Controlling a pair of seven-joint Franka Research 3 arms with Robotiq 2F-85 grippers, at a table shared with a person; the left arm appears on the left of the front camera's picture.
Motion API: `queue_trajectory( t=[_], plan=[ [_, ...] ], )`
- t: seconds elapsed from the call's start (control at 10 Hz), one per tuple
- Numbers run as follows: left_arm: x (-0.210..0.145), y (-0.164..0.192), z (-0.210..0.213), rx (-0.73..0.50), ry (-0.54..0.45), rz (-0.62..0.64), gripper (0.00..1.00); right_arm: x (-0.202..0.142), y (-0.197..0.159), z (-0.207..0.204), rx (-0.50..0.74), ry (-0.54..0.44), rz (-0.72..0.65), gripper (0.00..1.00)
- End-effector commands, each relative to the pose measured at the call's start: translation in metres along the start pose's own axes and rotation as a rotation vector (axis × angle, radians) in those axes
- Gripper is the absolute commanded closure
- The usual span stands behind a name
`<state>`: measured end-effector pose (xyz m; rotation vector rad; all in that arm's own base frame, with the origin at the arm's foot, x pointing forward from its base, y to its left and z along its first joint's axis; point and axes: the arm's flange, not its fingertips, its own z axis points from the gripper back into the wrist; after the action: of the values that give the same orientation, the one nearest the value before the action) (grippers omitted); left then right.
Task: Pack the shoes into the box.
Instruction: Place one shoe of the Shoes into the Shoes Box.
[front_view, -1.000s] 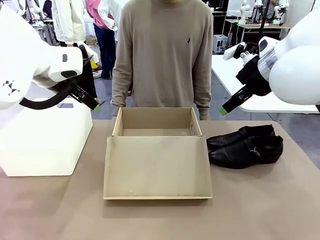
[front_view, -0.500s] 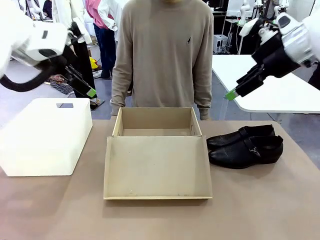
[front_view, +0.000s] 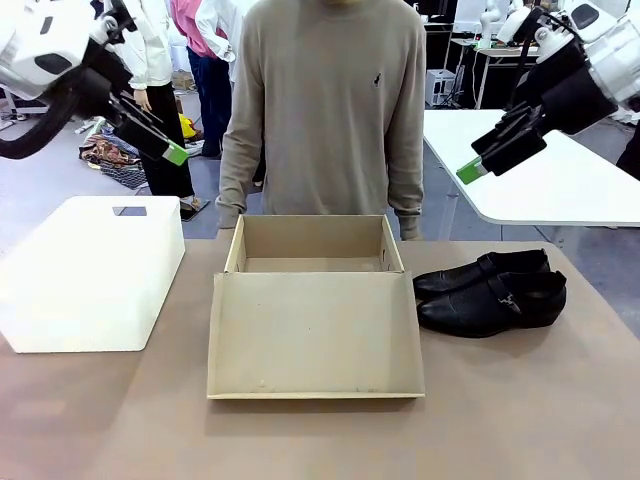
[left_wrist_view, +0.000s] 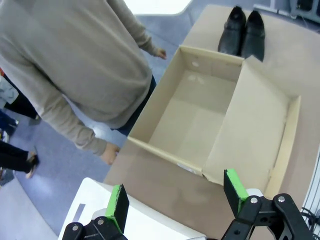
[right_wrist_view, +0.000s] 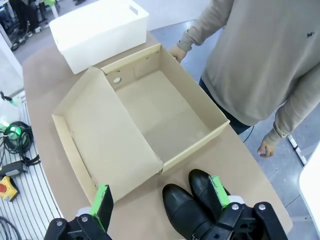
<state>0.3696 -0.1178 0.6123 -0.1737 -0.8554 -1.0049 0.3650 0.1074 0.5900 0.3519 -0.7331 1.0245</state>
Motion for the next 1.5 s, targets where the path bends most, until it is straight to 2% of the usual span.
queue_trajectory(
  t=[0.0, 0.4, 0.5, 0.6, 1.1, 1.4],
  plan=[
    [0.002, 0.01, 0.001, -0.018, -0.042, 0.015, 0.0, 0.003, -0.004, 0.002, 0.01, -0.02, 0.031, 0.0],
    [0.009, 0.015, -0.005, 0.001, -0.03, 0.068, 0.0, 0.002, -0.006, 0.0, 0.001, -0.017, 0.026, 0.0],
    [0.009, 0.015, -0.006, 0.011, -0.016, 0.067, 0.0, 0.002, -0.004, 0.0, -0.042, -0.008, 0.02, 0.0],
    [0.004, 0.011, -0.003, -0.003, -0.026, 0.064, 0.0, 0.0, -0.001, 0.001, -0.01, 0.001, 0.003, 0.0],
    [0.004, 0.011, -0.003, -0.003, -0.026, 0.064, 0.0, 0.0, -0.001, 0.001, -0.01, 0.001, 0.003, 0.0],
    [0.004, 0.011, -0.003, -0.003, -0.026, 0.064, 0.0, 0.004, -0.017, 0.014, -0.042, 0.085, 0.071, 0.0]
  ],
)
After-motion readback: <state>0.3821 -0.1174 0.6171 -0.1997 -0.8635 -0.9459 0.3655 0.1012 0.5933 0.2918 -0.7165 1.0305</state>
